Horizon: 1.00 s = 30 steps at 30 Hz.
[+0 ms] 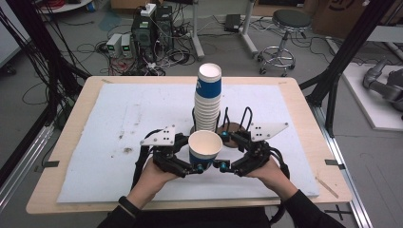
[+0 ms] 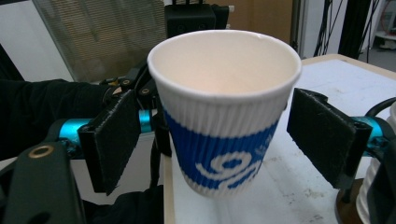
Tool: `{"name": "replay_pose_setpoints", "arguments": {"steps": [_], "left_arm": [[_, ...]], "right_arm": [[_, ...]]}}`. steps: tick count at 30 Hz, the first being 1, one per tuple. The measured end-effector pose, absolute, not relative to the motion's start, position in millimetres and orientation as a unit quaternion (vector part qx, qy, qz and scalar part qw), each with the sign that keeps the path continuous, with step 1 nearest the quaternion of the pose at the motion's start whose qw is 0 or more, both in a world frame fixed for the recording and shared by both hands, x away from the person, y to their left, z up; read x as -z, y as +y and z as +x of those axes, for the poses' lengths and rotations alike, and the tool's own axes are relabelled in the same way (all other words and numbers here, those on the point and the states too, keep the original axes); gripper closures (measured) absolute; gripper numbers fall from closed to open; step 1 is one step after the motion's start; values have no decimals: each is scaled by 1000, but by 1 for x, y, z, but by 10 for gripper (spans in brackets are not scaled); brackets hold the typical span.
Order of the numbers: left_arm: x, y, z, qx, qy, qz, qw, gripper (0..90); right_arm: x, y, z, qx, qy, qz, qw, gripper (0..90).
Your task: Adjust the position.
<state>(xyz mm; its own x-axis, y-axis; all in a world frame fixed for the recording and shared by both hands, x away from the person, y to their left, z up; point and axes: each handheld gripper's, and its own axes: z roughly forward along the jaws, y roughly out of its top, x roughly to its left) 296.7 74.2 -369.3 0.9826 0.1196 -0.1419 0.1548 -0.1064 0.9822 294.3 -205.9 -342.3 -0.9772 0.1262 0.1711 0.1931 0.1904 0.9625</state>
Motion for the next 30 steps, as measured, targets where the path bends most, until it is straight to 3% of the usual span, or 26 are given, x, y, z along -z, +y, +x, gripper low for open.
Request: {"name": "replay_pose_setpoints", "arguments": {"steps": [16,30], "left_arm": [[358,86,295,-3,105,708,699,257],[358,80,291,-7,104,704,702,257]], "right_arm": [[350,-210,298,610,-785,-111,4,180],[364,-197,294,602,-790,-113,4,180]]}}
